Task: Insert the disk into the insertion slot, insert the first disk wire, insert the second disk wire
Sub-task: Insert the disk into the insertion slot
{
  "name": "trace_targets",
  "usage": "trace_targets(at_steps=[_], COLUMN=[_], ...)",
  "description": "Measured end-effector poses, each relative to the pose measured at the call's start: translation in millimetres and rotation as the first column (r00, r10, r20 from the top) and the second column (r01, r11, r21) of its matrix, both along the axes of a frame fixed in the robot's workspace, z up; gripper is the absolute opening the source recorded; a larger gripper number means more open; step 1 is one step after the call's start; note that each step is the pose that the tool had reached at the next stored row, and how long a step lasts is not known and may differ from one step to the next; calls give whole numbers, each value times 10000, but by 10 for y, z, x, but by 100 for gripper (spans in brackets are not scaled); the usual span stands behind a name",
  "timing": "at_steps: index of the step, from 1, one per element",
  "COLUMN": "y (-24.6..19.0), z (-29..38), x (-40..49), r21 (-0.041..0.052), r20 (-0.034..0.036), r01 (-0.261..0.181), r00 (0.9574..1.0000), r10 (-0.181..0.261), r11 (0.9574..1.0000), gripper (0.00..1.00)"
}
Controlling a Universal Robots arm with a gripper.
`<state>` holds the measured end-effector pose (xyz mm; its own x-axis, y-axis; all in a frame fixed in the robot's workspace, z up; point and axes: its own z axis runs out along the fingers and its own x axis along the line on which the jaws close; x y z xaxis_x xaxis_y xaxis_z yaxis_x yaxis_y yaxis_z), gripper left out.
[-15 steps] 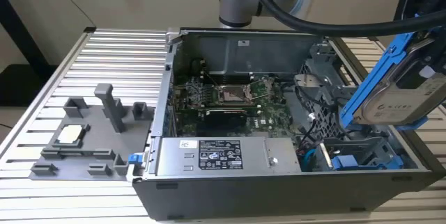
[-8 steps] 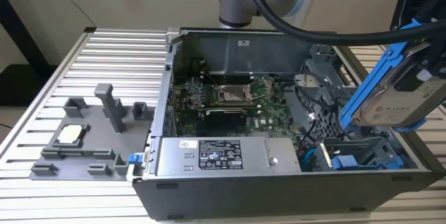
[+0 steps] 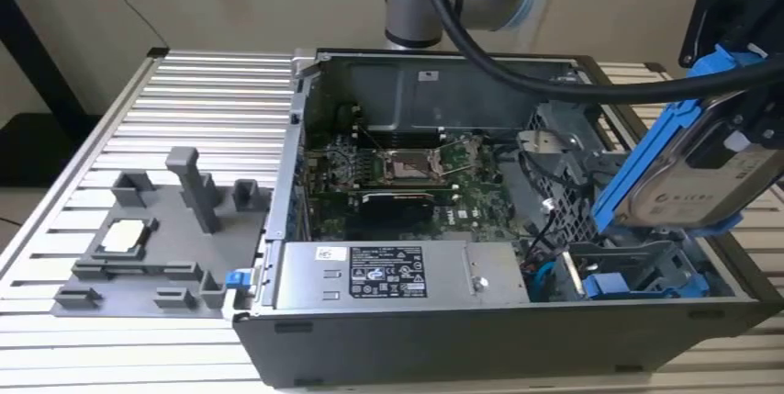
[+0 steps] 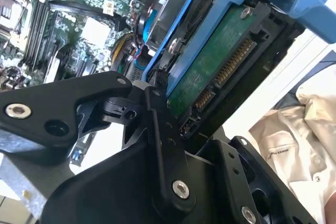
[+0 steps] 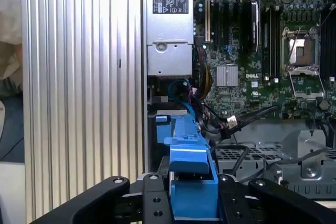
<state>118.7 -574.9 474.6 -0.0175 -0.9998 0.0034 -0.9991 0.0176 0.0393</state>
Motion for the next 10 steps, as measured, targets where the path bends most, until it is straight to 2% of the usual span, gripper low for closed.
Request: trace_targets(at_steps=[10], y=[0], z=[-46], x=[0], r21=[0], r20=[0], r01=[0], r00=[10000], r10=[0], r11=[10000], gripper=[33])
